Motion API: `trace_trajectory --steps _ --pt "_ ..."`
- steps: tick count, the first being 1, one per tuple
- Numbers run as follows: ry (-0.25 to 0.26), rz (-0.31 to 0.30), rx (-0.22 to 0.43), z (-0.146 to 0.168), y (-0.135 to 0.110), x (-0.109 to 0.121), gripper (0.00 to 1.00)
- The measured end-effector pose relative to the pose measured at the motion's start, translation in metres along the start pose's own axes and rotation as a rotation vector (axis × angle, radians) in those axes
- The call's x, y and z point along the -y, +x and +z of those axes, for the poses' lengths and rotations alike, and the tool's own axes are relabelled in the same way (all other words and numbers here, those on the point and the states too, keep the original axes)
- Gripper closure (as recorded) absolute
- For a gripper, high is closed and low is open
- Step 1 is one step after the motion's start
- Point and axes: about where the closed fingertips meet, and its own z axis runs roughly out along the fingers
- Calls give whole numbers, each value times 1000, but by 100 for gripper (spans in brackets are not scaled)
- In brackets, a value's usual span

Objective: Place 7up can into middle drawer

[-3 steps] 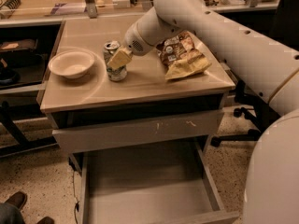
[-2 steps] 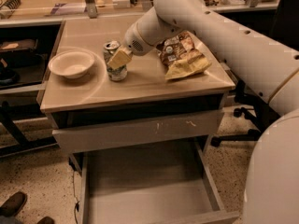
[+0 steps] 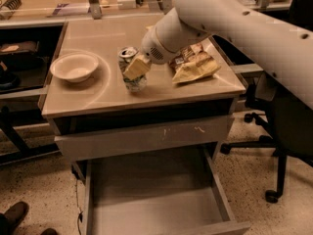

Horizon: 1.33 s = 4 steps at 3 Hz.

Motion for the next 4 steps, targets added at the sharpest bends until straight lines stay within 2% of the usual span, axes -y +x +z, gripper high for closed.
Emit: trace_trajectory --steps 1,2,3,4 --pt "61 61 -38 -36 27 -33 100" --pt "92 147 -45 -66 55 -78 100" --pt "77 240 -61 -70 82 -120 100" --pt "72 247 -70 -70 87 -125 100"
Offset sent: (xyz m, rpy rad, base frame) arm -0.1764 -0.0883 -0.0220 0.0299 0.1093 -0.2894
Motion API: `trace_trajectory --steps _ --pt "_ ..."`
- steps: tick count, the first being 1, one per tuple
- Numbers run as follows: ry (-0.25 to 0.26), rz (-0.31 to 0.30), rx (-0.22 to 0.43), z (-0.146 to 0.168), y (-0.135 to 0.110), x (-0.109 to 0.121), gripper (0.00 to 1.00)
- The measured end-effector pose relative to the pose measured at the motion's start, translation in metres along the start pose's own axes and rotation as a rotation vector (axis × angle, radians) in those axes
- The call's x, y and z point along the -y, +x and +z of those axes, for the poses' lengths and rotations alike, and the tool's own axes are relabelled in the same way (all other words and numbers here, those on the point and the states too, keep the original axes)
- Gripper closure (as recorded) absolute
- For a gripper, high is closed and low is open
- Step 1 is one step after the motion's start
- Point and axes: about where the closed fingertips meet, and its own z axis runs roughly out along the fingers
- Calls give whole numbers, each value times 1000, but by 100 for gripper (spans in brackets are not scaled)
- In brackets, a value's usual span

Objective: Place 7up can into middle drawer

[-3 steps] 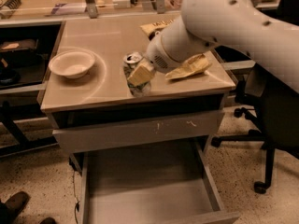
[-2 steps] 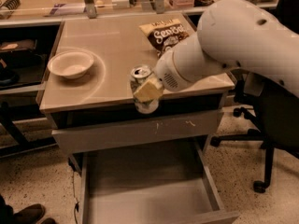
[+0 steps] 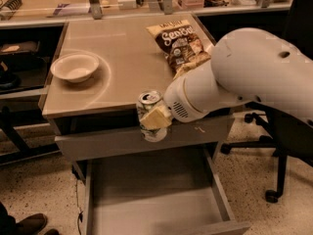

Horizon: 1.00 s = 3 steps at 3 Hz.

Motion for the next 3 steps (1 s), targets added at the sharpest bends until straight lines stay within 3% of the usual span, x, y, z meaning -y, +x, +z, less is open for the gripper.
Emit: trace_trajectory --steps 1,2,3 --pt "0 0 0 0 0 0 100" --pt "-35 65 4 31 26 -16 100" --pt "-118 190 4 104 76 -41 100"
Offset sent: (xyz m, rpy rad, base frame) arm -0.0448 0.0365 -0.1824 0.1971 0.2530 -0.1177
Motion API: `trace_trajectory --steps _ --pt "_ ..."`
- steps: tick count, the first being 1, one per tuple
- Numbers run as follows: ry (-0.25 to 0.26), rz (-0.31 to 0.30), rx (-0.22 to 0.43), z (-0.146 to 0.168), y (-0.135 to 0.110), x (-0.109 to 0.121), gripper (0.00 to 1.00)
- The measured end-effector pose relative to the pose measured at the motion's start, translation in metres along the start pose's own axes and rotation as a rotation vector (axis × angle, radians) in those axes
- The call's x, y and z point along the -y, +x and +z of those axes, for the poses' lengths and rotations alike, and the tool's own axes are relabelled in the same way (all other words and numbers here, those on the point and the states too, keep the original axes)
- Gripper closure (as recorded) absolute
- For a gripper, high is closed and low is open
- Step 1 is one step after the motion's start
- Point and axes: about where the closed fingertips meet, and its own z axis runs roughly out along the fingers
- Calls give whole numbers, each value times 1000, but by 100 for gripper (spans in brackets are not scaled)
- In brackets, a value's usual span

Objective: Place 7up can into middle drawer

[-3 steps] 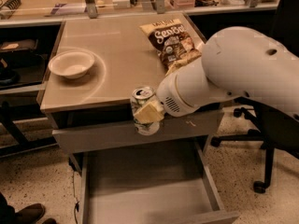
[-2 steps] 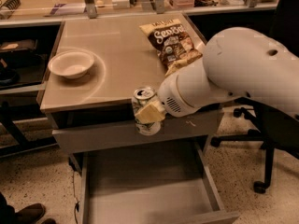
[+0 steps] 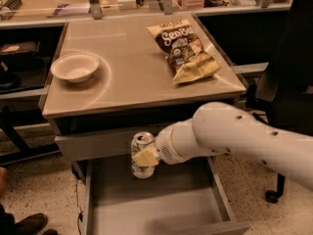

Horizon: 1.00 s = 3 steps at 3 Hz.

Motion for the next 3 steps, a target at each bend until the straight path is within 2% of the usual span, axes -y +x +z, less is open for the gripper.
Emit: trace_trajectory --steps 1,3 --pt "-89 88 -17 66 36 -5 100" --pt "-108 145 -13 88 51 -4 100"
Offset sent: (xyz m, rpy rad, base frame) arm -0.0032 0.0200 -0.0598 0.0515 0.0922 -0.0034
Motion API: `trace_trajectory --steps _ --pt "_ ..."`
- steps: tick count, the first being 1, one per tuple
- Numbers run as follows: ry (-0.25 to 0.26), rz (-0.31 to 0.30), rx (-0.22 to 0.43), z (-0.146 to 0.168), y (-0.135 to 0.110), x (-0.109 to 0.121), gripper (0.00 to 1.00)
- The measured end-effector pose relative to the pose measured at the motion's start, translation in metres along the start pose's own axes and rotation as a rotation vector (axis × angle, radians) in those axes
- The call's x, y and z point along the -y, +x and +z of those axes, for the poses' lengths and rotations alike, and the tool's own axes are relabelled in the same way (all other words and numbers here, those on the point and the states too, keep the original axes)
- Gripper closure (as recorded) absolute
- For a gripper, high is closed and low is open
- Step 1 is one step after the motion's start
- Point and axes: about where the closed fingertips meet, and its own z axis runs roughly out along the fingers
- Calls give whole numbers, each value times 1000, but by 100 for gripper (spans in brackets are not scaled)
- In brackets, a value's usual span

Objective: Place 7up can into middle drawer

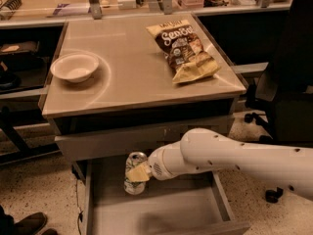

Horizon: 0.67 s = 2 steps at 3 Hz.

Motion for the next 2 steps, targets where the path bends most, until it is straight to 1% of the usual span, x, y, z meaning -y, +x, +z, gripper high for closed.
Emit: trace_trajectory --steps 1,2 --pt "30 104 -20 35 42 11 100" --pt "107 230 -56 60 90 25 100"
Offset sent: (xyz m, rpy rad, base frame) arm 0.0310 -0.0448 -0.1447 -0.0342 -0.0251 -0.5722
